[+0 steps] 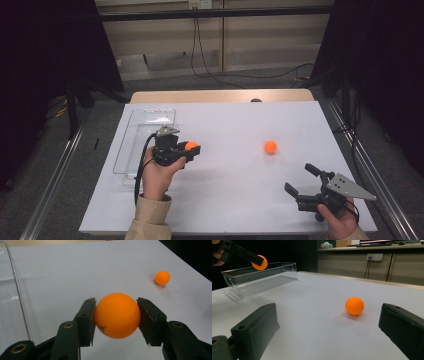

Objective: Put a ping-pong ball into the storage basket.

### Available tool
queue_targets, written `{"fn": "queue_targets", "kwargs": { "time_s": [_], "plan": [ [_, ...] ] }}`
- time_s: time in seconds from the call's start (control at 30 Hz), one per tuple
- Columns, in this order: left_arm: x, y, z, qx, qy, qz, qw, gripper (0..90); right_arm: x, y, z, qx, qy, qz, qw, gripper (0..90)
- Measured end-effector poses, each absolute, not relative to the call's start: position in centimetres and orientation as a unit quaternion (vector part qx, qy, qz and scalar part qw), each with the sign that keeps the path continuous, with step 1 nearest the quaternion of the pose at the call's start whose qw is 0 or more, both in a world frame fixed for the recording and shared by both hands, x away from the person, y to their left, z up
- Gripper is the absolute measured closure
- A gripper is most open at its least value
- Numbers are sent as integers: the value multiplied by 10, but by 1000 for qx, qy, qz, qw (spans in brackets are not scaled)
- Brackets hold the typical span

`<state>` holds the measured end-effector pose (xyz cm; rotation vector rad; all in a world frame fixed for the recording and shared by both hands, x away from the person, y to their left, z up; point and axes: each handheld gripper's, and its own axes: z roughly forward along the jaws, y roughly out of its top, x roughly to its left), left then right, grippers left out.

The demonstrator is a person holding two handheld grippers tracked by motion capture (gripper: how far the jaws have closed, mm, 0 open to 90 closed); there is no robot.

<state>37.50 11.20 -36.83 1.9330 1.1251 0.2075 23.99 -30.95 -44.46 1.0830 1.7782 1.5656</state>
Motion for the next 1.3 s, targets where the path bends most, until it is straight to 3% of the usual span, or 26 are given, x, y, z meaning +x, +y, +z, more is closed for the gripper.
{"fn": "queue_targets", "kwargs": {
  "time_s": [1.3],
  "plan": [
    [379, 131, -370, 771, 466, 83, 426, 509, 239, -311, -444, 397, 659, 581, 265, 18]
  ]
}}
